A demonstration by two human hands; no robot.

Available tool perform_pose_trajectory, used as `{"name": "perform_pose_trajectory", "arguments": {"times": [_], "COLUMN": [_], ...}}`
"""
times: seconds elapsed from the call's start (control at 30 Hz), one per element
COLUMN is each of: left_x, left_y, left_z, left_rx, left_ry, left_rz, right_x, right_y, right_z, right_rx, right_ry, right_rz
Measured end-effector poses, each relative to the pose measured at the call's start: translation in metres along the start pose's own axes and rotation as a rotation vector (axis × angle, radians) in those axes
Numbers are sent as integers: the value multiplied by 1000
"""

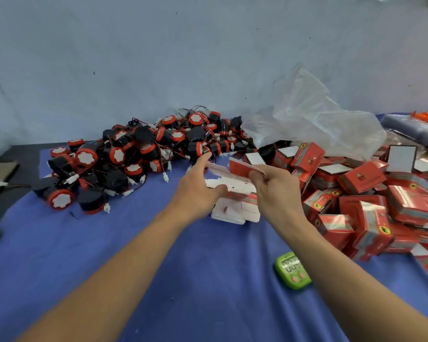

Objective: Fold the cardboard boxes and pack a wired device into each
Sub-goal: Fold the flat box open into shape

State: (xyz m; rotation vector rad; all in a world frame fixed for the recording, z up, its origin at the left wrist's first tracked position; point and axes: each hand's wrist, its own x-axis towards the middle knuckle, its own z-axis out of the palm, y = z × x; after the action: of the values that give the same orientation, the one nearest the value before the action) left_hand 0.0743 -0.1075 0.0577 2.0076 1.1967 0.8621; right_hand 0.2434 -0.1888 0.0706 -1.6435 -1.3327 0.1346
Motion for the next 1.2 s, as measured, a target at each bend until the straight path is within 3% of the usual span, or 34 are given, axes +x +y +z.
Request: {"name": "perform_pose_trajectory", "arguments": {"times": [0.03,0.1,0.17,0.2,0.27,0.37,0.47,0.57,0.7,0.77,0.83,0.9,0.93,1.0,1.07,1.13,1.2], "left_x": [-3,-7,-14,-19,-28,-41,-54,-64,-68,-66,-66,-68,-70,-75,-76,-76,-76], "left_y": [-3,-6,-15,-22,-32,-55,-81,-107,-135,-141,-139,-127,-118,-95,-76,-66,-66], "left_z": [-5,-18,-34,-42,-55,-65,-77,-83,-84,-80,-76,-74,-72,-66,-55,-51,-52], "left_rx": [-107,-606,-1101,-1173,-1011,-753,-807,-933,-973,-861,-564,-193,-134,-303,-611,-633,-552], "left_ry": [3,-27,-135,-162,-109,54,44,8,75,230,452,566,553,385,168,180,287], "left_rz": [-72,-285,-428,-422,-379,-340,-321,-332,-409,-391,-295,-130,-43,30,-2,-54,-92], "right_x": [-4,-18,-45,-60,-88,-107,-102,-86,-73,-82,-90,-95,-97,-101,-105,-107,-105], "right_y": [-4,-9,-15,-16,-16,-14,-23,-38,-53,-57,-55,-48,-46,-45,-44,-43,-43], "right_z": [2,10,25,35,57,76,82,93,118,130,137,137,134,131,132,132,130], "right_rx": [53,146,199,209,197,129,297,554,646,597,536,415,365,331,314,310,365], "right_ry": [52,82,9,-50,-165,-350,-259,-146,-235,-325,-328,-177,-73,29,-9,-125,-183], "right_rz": [-21,-51,-131,-191,-265,-162,115,212,335,325,303,204,138,11,-100,-148,-65]}}
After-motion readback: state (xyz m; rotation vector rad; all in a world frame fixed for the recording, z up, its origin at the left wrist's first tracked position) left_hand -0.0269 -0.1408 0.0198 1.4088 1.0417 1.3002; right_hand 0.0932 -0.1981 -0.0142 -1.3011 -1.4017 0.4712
